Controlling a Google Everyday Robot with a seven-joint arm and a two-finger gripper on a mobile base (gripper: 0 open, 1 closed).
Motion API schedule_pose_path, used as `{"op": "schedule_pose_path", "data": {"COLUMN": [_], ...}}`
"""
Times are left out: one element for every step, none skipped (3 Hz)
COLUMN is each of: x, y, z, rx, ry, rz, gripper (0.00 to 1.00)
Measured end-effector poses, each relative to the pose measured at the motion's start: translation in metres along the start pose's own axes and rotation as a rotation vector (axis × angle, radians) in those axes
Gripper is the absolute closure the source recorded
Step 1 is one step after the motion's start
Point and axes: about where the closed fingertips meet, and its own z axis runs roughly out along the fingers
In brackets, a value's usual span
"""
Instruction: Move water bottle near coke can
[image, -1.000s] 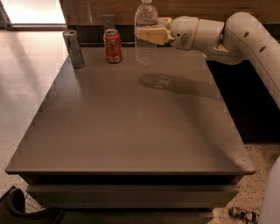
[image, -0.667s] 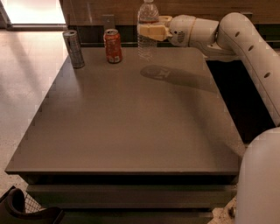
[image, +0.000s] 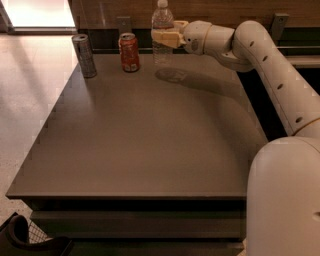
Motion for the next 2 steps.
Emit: {"op": "schedule_pose_path", "data": {"x": [0.028,0.053], "y": [-0.002,0.003], "z": [0.021,0.032], "rx": [-0.009,-0.025], "ry": [-0.008,0.005], "rz": [0.003,0.022], "gripper": [1.0,1.0]}}
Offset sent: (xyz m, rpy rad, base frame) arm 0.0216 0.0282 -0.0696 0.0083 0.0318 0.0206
